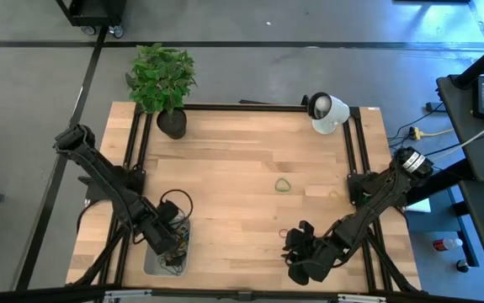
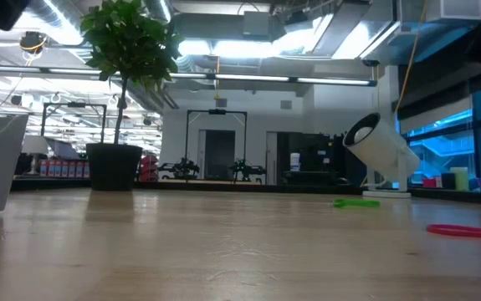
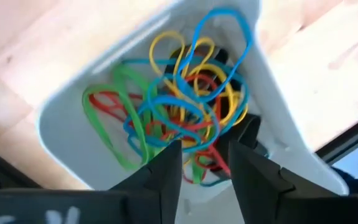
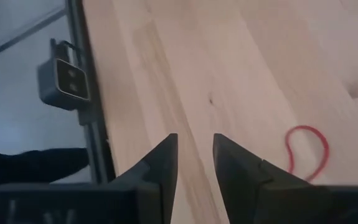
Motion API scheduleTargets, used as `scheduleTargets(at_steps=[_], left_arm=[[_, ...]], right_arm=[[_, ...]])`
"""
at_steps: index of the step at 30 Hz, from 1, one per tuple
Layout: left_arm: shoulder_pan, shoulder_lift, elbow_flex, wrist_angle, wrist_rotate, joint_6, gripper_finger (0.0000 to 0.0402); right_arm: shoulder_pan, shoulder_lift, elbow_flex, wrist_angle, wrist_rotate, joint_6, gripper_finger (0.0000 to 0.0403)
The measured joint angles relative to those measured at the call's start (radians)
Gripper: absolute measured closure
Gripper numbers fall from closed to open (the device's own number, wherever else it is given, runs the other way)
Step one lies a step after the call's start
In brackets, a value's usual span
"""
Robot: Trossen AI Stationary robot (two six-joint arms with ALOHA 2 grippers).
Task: Pick and place rubber bands into bin
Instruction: Put the yellow rubber band into the bin
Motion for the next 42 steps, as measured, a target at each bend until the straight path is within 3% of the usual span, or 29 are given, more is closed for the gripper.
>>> scheduleTargets(at_steps=[7,13,18,24,28,32,42], left_arm=[[0.132,-0.102,0.000,0.057,-0.091,0.198,0.0293],[0.357,-0.132,0.000,0.159,-0.094,0.571,0.0312],[0.542,-0.132,0.000,0.267,-0.020,0.856,0.0323],[0.676,-0.132,0.000,0.352,0.043,1.084,0.0324],[0.737,-0.132,0.000,0.369,0.066,1.176,0.0324],[0.778,-0.132,0.000,0.369,0.067,1.246,0.0323],[0.829,-0.132,0.000,0.370,0.069,1.381,0.0327]], right_arm=[[0.006,-0.057,0.000,-0.164,-0.046,0.051,0.0347],[0.006,-0.081,0.000,-0.323,-0.046,0.194,0.0397],[-0.019,-0.076,0.000,-0.614,-0.101,0.528,0.0362],[-0.076,-0.077,-0.008,-0.941,-0.141,0.840,0.0307],[-0.133,-0.081,-0.086,-0.935,-0.173,0.917,0.0278],[-0.178,-0.081,-0.217,-0.806,-0.258,0.969,0.0260],[-0.219,-0.094,-0.417,-0.554,-0.245,1.042,0.0258]])
